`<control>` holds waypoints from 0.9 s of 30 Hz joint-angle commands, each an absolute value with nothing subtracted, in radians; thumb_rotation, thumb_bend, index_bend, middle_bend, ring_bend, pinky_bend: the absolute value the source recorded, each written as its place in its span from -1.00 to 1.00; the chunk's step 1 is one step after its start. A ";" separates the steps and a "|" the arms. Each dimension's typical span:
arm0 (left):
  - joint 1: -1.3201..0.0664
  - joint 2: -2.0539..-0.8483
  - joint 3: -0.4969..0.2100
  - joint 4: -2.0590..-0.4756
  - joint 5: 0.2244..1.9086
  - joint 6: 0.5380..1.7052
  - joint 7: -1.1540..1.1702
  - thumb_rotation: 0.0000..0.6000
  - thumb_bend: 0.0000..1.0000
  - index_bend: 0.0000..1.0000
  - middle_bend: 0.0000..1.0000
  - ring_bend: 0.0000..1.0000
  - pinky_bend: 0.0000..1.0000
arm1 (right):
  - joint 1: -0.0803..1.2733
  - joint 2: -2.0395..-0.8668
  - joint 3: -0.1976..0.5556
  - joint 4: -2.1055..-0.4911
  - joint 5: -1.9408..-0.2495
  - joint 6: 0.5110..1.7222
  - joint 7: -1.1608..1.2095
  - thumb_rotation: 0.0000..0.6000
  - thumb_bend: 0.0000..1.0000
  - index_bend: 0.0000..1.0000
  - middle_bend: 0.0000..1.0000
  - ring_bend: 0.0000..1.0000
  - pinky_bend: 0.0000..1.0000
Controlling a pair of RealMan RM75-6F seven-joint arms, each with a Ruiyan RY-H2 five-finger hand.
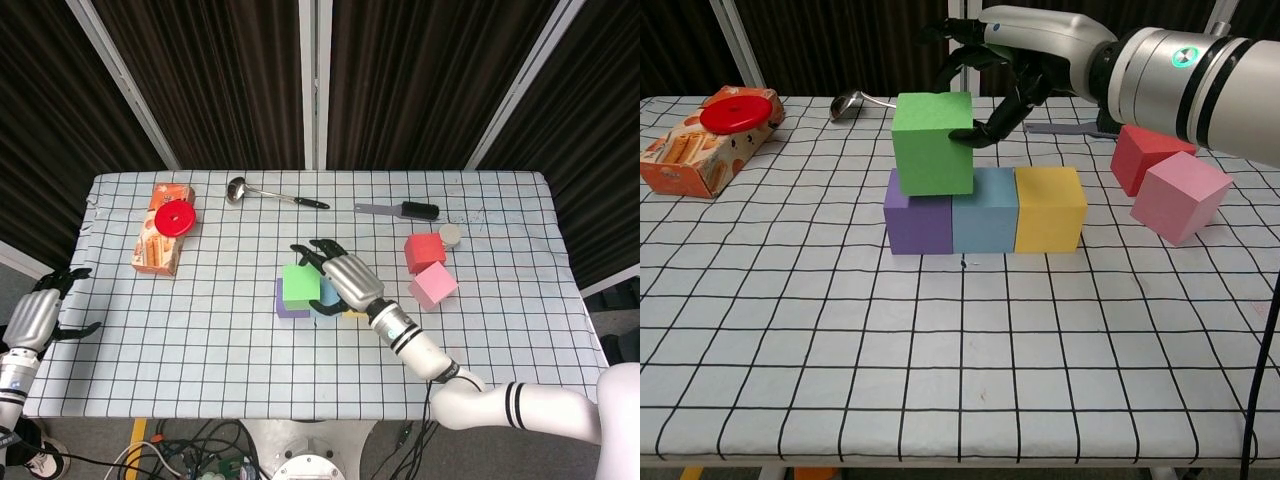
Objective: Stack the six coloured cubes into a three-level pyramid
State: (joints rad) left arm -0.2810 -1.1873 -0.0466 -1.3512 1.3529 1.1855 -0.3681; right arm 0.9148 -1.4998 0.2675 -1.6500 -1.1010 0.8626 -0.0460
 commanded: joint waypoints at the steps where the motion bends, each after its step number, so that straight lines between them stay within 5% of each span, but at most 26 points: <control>1: -0.280 -1.189 -0.048 -1.348 1.353 1.182 -0.371 1.00 -0.75 -0.66 -0.62 -0.82 -0.78 | 0.910 -1.500 0.251 -1.599 -1.170 0.843 0.004 1.00 -0.35 -1.00 -0.24 -1.00 -1.00; 27: -0.272 -1.193 -0.066 -1.329 1.358 1.167 -0.389 1.00 -0.75 -0.66 -0.62 -0.82 -0.78 | 0.898 -1.532 0.242 -1.530 -1.251 0.856 0.092 1.00 -0.35 -1.00 -0.25 -1.00 -1.00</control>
State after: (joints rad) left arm -0.2721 -1.1927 -0.0660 -1.3295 1.3575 1.1676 -0.3889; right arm 0.8985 -1.5309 0.2419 -1.5311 -1.2508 0.8550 0.0926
